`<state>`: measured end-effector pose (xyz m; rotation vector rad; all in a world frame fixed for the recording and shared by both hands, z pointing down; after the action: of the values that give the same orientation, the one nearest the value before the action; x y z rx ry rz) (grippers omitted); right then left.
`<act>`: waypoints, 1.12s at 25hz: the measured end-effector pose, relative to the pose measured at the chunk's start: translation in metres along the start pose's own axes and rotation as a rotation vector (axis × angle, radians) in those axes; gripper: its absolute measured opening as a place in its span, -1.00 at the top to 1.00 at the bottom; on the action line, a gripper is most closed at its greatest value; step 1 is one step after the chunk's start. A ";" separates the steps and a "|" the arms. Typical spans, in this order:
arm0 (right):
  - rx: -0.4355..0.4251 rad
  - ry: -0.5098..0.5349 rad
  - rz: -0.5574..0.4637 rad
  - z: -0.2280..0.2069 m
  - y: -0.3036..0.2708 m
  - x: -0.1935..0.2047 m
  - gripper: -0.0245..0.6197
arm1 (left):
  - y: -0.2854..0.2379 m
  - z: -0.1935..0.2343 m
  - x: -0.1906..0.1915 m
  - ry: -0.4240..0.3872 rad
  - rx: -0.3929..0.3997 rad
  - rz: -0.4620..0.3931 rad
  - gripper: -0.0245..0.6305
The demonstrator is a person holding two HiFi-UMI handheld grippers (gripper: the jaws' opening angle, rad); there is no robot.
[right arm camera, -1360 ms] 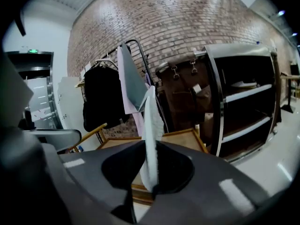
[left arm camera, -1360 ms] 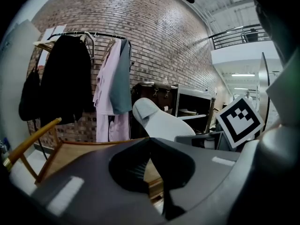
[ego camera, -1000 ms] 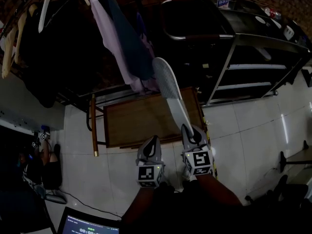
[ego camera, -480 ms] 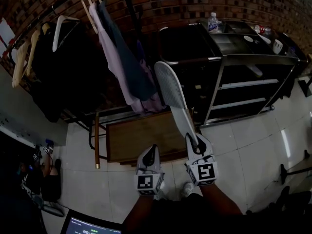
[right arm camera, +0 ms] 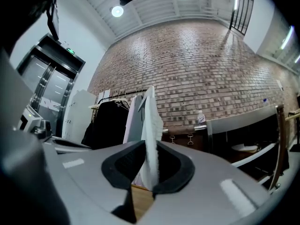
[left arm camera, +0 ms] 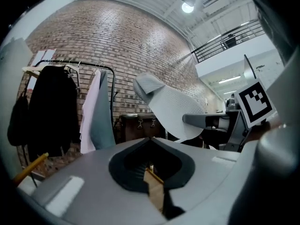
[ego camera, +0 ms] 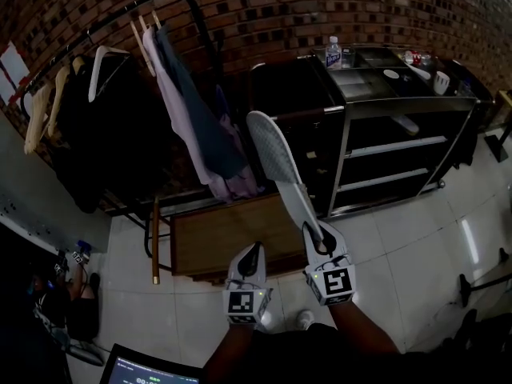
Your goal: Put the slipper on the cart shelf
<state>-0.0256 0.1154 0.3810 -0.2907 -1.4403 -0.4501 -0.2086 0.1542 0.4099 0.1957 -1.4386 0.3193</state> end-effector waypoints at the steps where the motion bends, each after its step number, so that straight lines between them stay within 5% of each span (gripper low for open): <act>1: 0.005 -0.001 0.006 -0.003 0.002 0.000 0.75 | -0.002 -0.004 -0.001 -0.001 0.005 0.001 0.87; 28: 0.112 0.080 0.041 -0.108 0.036 0.006 0.74 | -0.120 -0.083 -0.004 0.050 0.131 -0.012 0.87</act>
<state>0.0872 0.0970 0.3765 -0.2097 -1.3735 -0.3433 -0.0912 0.0676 0.4022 0.3006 -1.3676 0.4069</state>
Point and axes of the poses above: the fingertips, and each gripper's own axes: y backward along the fingers, z to its left, x out of its underside, the point moved 8 cm from there along y, backward along the fingers, and after that the axes turned 7 degrees about y, right-handed, at the moved point
